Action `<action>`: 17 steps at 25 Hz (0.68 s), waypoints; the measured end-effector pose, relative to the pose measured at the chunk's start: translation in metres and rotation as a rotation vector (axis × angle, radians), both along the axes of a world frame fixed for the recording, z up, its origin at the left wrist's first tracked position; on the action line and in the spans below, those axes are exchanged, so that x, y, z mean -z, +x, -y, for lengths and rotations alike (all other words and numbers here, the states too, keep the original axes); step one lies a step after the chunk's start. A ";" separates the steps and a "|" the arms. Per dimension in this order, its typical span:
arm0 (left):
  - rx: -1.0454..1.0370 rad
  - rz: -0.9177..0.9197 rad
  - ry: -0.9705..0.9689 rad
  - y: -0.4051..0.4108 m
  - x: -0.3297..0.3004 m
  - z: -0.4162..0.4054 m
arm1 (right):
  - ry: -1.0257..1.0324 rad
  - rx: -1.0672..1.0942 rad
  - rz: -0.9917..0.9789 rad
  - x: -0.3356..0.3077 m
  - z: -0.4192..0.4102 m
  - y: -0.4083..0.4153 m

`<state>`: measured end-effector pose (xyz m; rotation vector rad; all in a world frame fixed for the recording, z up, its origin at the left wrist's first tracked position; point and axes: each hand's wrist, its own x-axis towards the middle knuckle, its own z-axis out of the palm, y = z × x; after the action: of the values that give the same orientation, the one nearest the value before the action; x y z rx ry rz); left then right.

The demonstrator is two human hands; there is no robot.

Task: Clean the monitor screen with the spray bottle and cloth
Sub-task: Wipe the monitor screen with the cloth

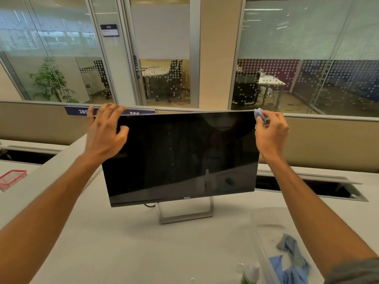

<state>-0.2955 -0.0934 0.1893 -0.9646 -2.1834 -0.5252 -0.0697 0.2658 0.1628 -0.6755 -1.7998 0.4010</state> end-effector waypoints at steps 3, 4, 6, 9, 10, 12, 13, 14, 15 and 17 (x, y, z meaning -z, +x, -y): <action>-0.061 0.072 0.147 -0.022 0.005 0.024 | -0.033 0.015 -0.019 0.007 0.008 -0.008; -0.023 0.145 0.201 -0.025 0.006 0.029 | -0.052 0.016 -0.036 0.009 0.011 -0.012; 0.097 0.312 0.286 -0.026 0.007 0.032 | -0.075 0.002 -0.065 0.013 0.021 -0.020; 0.176 0.421 0.357 -0.024 0.008 0.032 | -0.071 -0.032 -0.091 0.018 0.044 -0.037; 0.185 0.436 0.373 -0.025 0.008 0.031 | -0.064 -0.041 -0.095 0.019 0.053 -0.043; 0.189 0.450 0.385 -0.026 0.008 0.030 | -0.051 -0.066 -0.099 0.020 0.071 -0.053; 0.190 0.453 0.384 -0.027 0.009 0.030 | -0.047 -0.084 -0.100 0.020 0.081 -0.058; 0.193 0.450 0.382 -0.027 0.009 0.030 | -0.042 -0.106 -0.101 0.019 0.090 -0.063; 0.196 0.447 0.383 -0.028 0.009 0.030 | -0.034 -0.131 -0.104 0.019 0.101 -0.068; 0.204 0.446 0.386 -0.027 0.009 0.031 | -0.005 -0.186 -0.107 0.020 0.124 -0.079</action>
<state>-0.3230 -0.1243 0.1807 -0.9216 -2.2430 -1.3121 -0.1492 0.1423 0.1433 -0.4819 -1.7659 0.5561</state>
